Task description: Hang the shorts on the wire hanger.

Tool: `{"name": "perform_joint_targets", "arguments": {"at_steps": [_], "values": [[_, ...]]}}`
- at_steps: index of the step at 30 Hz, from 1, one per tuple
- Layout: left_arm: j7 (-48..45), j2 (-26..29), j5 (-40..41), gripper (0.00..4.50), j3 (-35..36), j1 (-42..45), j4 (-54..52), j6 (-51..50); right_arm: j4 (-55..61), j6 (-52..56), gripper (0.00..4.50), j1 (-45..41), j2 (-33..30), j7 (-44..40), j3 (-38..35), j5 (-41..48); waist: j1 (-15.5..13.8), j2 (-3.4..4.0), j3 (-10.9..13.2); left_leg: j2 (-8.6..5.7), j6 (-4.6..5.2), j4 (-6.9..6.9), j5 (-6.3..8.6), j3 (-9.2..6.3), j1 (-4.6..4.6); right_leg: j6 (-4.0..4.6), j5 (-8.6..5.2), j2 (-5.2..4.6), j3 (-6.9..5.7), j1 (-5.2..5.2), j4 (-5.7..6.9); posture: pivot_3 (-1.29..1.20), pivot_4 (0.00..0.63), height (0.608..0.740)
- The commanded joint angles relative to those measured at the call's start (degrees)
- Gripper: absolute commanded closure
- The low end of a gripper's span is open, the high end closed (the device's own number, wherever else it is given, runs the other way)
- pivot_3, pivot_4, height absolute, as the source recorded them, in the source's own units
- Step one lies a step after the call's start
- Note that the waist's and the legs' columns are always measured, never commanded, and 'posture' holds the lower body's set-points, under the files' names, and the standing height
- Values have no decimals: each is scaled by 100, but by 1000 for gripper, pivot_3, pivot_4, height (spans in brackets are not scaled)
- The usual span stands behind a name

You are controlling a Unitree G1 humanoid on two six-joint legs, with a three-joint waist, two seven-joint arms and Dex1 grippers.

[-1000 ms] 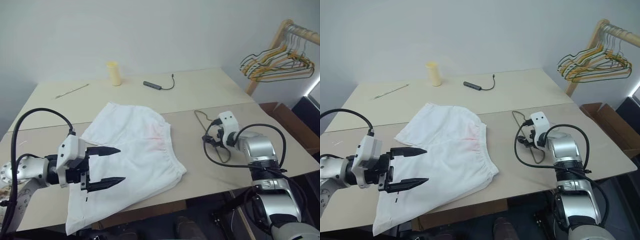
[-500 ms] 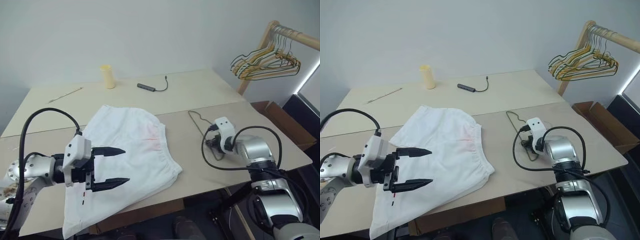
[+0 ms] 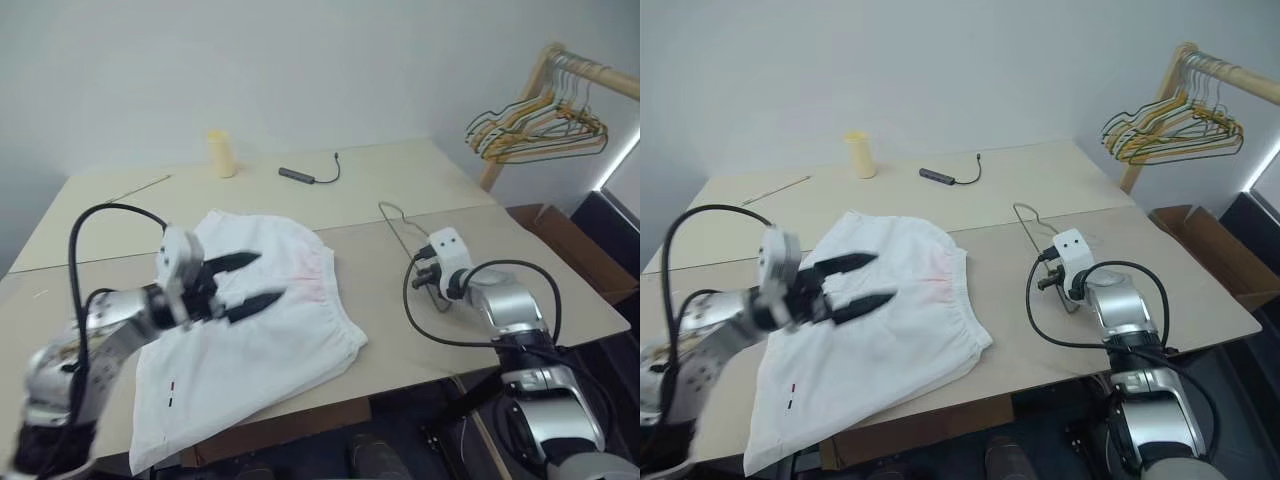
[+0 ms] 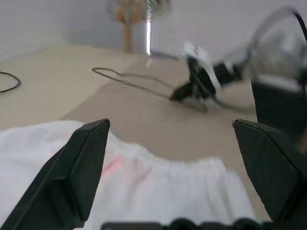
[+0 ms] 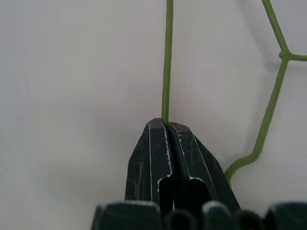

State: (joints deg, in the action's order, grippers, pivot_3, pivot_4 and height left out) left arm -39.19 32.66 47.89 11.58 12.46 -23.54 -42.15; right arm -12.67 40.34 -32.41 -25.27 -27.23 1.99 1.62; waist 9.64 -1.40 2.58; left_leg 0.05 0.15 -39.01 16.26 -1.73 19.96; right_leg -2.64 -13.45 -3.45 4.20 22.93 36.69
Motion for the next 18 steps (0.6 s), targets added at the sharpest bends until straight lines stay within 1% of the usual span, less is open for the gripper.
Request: {"name": "perform_joint_targets", "arguments": {"at_steps": [1, 5, 6, 8, 9, 13, 18], "values": [[1314, -654, 1073, 34, 163, 514, 168, -934, 1161, -758, 4461, 36, 132, -86, -323, 386, 26, 0, -1, 0, 0, -3, 0, -1, 22, 16, 24, 1, 7, 19, 2, -124, 0, 740], [2474, -1618, 2305, 34, 347, 970, 355, -1148, 1937, -1964, 4461, 404, -14, -574, 42, 317, 14, -2, -3, -7, -4, -2, 2, -10, 30, 12, 27, -10, 6, 25, -5, -128, 0, 740], [2783, -1834, 2488, 34, 393, 1077, 359, -1065, 2135, -2256, 4461, 484, -59, -645, 146, 238, 3, -2, -3, -9, -5, -2, 3, -11, 31, 11, 27, -12, 6, 26, -7, -131, 0, 740], [3232, -2087, 2735, 34, 445, 1215, 343, -944, 2366, -2637, 4461, 581, -93, -713, 251, 172, -10, -2, -2, -12, -5, -3, 3, -9, 32, 5, 30, -20, 9, 25, -12, -131, 0, 740], [3384, -2168, 2779, 34, 442, 1275, 326, -896, 2470, -2754, 4461, 622, -89, -765, 284, 200, -8, -2, -2, -16, -6, -5, 3, -8, 31, 4, 31, -21, 8, 23, -12, -131, 0, 740], [3757, -2463, 2457, 34, 324, 1477, 284, -445, 2603, -3282, 4461, 753, -88, -835, 462, 85, 4, -3, -3, -21, -12, -6, -1, -2, 19, 3, 37, -10, 17, 12, -14, -135, 0, 740], [4016, -2658, 2298, 34, 261, 1685, 447, -142, 2610, -3471, 4461, 776, -42, -935, 553, 109, 9, -3, -3, -20, -17, -7, -6, -1, 19, 11, 43, 0, 17, 9, -28, -141, 0, 740]]}}
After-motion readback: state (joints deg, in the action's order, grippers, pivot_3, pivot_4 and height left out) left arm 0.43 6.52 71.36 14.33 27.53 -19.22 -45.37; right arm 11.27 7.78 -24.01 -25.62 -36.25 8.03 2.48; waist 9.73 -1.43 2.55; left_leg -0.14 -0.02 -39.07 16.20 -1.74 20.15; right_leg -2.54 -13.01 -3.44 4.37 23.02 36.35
